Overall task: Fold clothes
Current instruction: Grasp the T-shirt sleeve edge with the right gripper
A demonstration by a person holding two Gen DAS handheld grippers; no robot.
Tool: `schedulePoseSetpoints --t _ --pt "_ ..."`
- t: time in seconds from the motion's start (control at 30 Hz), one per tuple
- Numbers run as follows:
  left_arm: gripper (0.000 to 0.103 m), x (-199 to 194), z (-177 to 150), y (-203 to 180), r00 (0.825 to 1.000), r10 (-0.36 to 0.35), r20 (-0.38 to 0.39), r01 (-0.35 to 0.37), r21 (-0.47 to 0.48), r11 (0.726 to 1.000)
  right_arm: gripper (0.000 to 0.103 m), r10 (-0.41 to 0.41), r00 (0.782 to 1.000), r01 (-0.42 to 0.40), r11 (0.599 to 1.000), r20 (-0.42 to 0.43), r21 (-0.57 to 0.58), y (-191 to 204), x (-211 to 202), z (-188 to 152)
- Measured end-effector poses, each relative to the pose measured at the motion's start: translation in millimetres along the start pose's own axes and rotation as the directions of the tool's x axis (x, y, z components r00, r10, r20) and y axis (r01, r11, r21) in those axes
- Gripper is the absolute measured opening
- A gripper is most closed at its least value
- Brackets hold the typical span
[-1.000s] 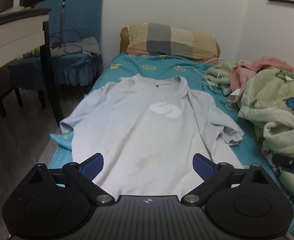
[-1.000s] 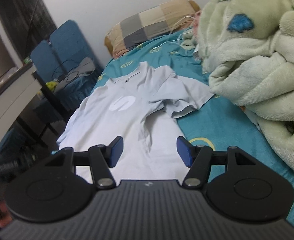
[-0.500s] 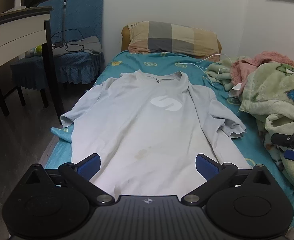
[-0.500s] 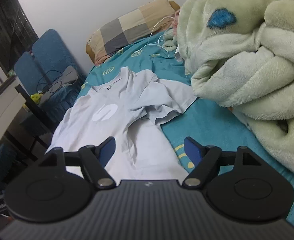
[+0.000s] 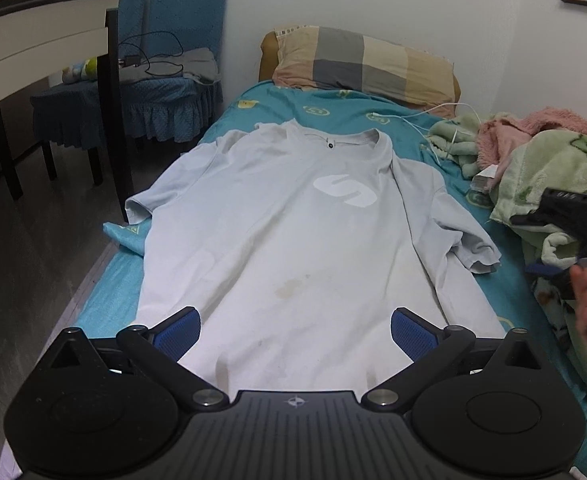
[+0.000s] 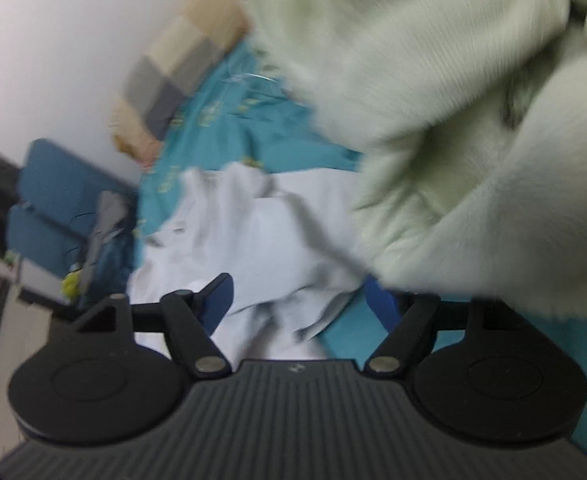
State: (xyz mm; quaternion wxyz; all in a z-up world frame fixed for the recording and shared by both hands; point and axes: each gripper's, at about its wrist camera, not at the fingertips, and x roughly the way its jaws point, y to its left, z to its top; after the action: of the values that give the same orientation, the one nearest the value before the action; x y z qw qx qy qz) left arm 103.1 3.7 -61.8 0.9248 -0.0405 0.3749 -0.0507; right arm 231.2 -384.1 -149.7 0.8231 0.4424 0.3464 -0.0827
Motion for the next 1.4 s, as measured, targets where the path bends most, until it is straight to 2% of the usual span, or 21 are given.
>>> schedulePoseSetpoints --t 0.17,0.27,0.4,0.5,0.53,0.57,0.6,0.63,0.67,0.73,0.83,1.0,1.2,1.27,1.4 --pt "0.103 18 5 8 0.999 -0.031 -0.042 0.029 -0.056 0.998 0.073 -0.043 0.999 0.043 0.997 0.002 0.057 -18 42 -4" --pt "0.102 30 6 15 0.996 -0.046 -0.073 0.038 -0.101 0.994 0.073 -0.058 0.996 0.055 0.997 0.065 0.056 -16 57 1" --pt "0.102 48 3 25 0.990 -0.062 -0.124 0.041 -0.166 0.985 0.072 -0.110 0.981 0.108 0.994 0.158 0.024 -11 77 6" --pt "0.102 58 3 33 0.987 -0.070 -0.146 0.038 -0.212 0.977 0.065 -0.152 0.966 0.160 0.987 0.210 -0.020 -8 89 8" --pt "0.102 61 4 35 0.987 -0.072 -0.145 0.038 -0.221 0.974 0.055 -0.165 0.960 0.177 0.984 0.228 -0.034 -7 93 8" --pt "0.102 62 5 36 0.988 -0.071 -0.140 0.038 -0.226 0.973 0.039 -0.178 0.953 0.195 0.980 0.245 -0.047 -6 97 9" --pt "0.102 61 7 36 0.989 -0.070 -0.132 0.039 -0.229 0.973 0.030 -0.185 0.950 0.207 0.976 0.254 -0.063 -4 100 9" --pt "0.102 61 8 36 0.990 -0.070 -0.122 0.040 -0.231 0.972 0.016 -0.182 0.949 0.212 0.973 0.256 -0.092 0 102 7" --pt "0.102 60 10 36 0.991 -0.068 -0.113 0.040 -0.231 0.972 0.010 -0.180 0.949 0.217 0.969 0.259 -0.120 4 104 5" --pt "0.102 58 12 36 0.993 -0.064 -0.099 0.040 -0.231 0.972 0.006 -0.176 0.948 0.226 0.958 0.264 -0.176 13 109 1" --pt "0.102 53 12 37 0.994 -0.069 -0.085 0.046 -0.240 0.970 0.005 -0.182 0.941 0.248 0.945 0.286 -0.213 28 100 -2" --pt "0.102 39 15 38 0.997 -0.071 -0.038 0.060 -0.241 0.969 0.005 -0.163 0.906 0.297 0.903 0.391 -0.310 66 67 4" --pt "0.102 23 19 37 0.997 -0.074 0.012 0.075 -0.231 0.970 0.005 -0.142 0.867 0.376 0.815 0.477 -0.441 112 40 17" --pt "0.102 19 20 36 0.997 -0.072 0.026 0.077 -0.225 0.971 0.005 -0.146 0.850 0.410 0.787 0.505 -0.462 127 39 30" --pt "0.103 15 23 39 0.997 -0.069 0.041 0.077 -0.232 0.970 0.005 -0.164 0.796 0.495 0.730 0.583 -0.471 159 30 60"
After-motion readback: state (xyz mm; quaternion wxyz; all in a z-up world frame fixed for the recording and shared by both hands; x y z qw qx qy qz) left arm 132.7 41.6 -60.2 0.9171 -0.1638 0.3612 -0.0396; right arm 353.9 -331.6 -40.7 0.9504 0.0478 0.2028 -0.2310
